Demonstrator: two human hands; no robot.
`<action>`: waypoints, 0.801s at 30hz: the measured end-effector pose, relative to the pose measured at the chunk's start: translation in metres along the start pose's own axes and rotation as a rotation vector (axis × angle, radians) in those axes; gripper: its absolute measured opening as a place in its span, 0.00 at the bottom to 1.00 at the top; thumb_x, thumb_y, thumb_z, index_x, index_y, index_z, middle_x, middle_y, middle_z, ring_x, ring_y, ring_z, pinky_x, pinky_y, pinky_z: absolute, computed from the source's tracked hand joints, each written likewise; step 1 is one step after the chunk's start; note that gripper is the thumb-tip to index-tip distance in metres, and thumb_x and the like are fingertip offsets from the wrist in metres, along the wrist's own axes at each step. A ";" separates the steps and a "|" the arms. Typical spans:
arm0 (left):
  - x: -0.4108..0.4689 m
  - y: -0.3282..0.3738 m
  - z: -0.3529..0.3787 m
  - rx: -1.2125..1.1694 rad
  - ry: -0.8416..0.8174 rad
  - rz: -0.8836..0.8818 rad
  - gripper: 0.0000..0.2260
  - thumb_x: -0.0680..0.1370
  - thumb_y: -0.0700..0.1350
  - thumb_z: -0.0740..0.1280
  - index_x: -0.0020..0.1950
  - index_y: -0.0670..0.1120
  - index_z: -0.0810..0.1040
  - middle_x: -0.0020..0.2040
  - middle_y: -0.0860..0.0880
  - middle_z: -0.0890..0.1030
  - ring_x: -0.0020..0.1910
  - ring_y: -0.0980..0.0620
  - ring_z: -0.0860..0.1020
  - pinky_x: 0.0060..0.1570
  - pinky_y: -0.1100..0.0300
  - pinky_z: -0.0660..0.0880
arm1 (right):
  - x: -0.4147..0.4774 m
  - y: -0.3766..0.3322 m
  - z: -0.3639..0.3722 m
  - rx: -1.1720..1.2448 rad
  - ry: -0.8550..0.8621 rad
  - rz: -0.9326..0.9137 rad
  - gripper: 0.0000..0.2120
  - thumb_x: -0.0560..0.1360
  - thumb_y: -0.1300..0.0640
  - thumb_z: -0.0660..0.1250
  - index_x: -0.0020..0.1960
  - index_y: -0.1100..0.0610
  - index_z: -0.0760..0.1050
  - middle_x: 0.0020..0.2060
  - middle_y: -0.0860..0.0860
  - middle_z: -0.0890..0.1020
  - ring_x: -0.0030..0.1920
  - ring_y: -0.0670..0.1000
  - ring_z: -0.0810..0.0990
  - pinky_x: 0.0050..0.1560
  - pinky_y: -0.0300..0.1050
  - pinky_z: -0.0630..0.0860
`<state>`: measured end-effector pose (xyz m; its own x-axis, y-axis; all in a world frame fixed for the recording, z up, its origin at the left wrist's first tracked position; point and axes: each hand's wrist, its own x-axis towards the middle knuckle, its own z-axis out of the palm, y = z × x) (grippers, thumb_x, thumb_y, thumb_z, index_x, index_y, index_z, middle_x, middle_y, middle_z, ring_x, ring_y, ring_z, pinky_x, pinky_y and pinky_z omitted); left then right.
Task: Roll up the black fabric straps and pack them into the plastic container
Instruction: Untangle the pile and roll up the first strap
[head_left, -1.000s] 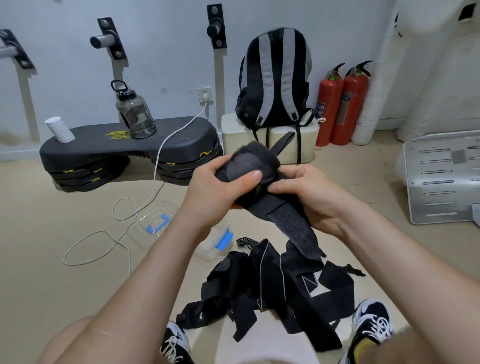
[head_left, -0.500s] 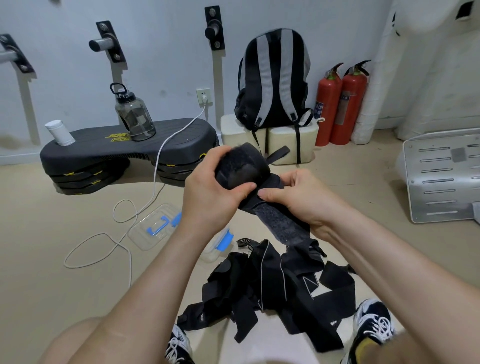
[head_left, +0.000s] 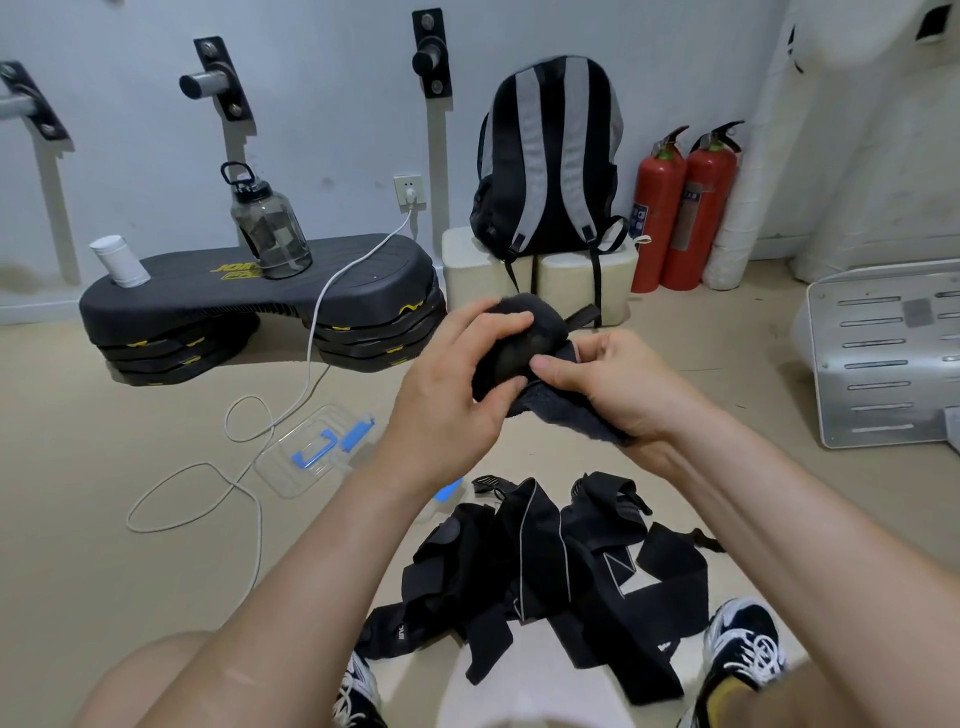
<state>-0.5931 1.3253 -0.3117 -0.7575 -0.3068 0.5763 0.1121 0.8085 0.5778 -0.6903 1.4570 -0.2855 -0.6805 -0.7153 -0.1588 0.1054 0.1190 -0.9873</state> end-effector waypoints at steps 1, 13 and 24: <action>-0.001 0.001 -0.002 -0.069 -0.018 -0.057 0.19 0.72 0.42 0.70 0.63 0.50 0.78 0.64 0.56 0.75 0.64 0.61 0.73 0.65 0.68 0.67 | 0.000 -0.001 -0.001 -0.007 -0.006 -0.018 0.12 0.78 0.63 0.68 0.36 0.63 0.74 0.27 0.56 0.77 0.26 0.50 0.74 0.29 0.40 0.67; 0.009 0.009 0.000 -0.994 0.268 -0.712 0.10 0.79 0.33 0.62 0.56 0.38 0.81 0.49 0.41 0.85 0.46 0.46 0.83 0.44 0.55 0.81 | -0.005 -0.009 -0.003 0.047 -0.138 -0.142 0.07 0.79 0.63 0.66 0.43 0.57 0.78 0.35 0.54 0.82 0.34 0.47 0.80 0.35 0.38 0.76; -0.004 0.002 0.009 -1.453 -0.050 -0.878 0.13 0.80 0.44 0.57 0.55 0.41 0.79 0.47 0.44 0.84 0.42 0.49 0.83 0.41 0.56 0.78 | -0.006 -0.007 -0.011 0.083 -0.307 -0.247 0.05 0.80 0.66 0.63 0.50 0.59 0.77 0.41 0.52 0.85 0.41 0.47 0.83 0.45 0.38 0.80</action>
<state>-0.5957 1.3323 -0.3183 -0.9222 -0.3407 -0.1830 0.1106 -0.6858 0.7193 -0.6955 1.4680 -0.2772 -0.4462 -0.8891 0.1018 0.0326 -0.1298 -0.9910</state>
